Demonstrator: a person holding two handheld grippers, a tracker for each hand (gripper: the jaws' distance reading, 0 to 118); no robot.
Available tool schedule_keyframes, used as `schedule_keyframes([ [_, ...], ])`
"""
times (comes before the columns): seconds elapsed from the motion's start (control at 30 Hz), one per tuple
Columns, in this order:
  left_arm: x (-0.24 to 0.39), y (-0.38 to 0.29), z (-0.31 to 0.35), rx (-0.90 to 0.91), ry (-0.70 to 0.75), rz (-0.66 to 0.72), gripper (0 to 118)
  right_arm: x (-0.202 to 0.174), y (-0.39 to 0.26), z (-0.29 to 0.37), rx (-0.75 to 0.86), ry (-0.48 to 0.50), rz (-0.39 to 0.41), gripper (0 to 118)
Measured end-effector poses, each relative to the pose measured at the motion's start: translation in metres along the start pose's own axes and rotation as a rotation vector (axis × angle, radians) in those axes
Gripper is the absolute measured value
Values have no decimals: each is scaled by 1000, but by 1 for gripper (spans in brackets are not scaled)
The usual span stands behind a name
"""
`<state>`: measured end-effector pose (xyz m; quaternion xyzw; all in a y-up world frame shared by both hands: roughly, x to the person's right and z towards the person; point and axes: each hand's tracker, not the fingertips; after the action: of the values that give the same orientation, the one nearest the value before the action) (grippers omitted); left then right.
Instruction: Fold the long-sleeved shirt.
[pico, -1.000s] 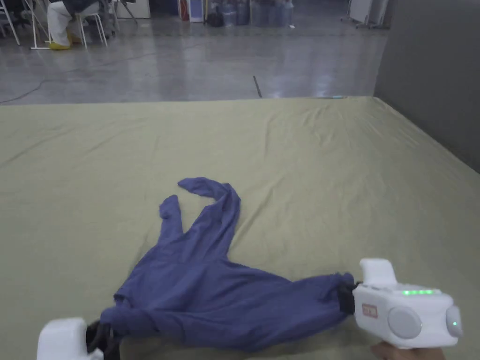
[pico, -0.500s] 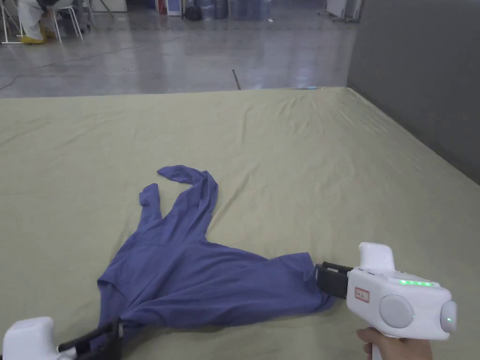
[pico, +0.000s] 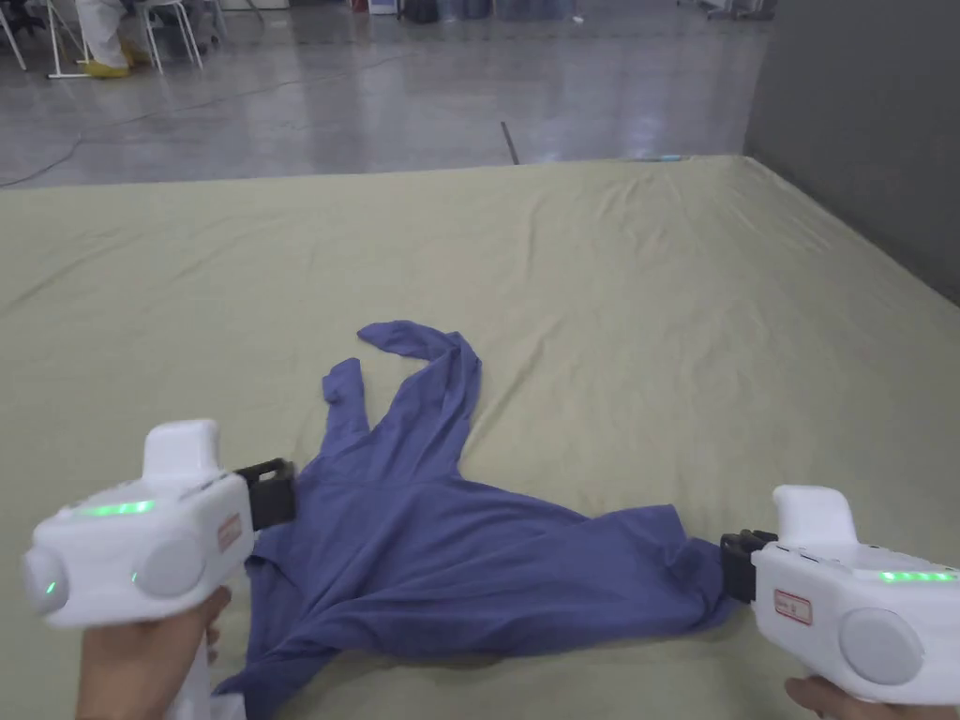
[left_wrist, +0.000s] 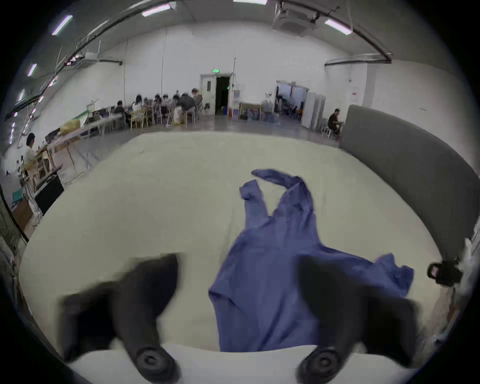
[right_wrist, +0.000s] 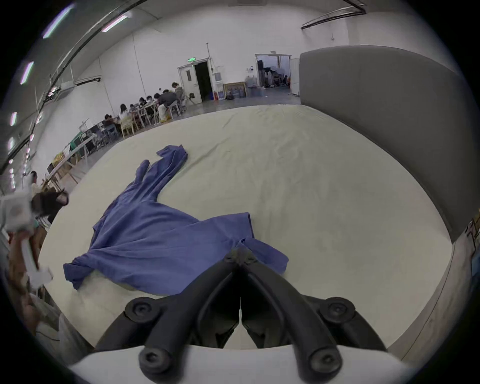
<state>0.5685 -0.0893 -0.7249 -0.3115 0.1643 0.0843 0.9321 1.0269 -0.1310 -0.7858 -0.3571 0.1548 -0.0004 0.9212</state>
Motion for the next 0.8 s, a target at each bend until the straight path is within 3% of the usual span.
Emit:
schedule_keyframes([
  [0.03,-3,6,-23,-23,-10,4,109,0,-1,-3,-7,2,3,3],
  [0.33,3,-7,-149,-245,56,-65,109,2,-11,-22,-83,-15,5,3],
  [0.37,8,-12,-154,-275,81,-80,105,3,-12,-24,-86,-19,6,3],
  [0.43,17,-26,-157,-309,79,-113,79,4,-11,-23,-90,-28,10,3],
  [0.47,26,-31,-147,-234,84,-127,54,5,-11,-24,-90,-29,11,3],
  [0.5,34,-31,-138,-209,85,-177,4,5,-9,-23,-89,-32,14,3],
  [0.6,52,-36,-118,-205,45,-296,0,7,-1,-26,-89,-46,20,3],
  [0.8,25,-13,-94,-100,7,-203,0,11,28,-13,-33,-43,28,3],
])
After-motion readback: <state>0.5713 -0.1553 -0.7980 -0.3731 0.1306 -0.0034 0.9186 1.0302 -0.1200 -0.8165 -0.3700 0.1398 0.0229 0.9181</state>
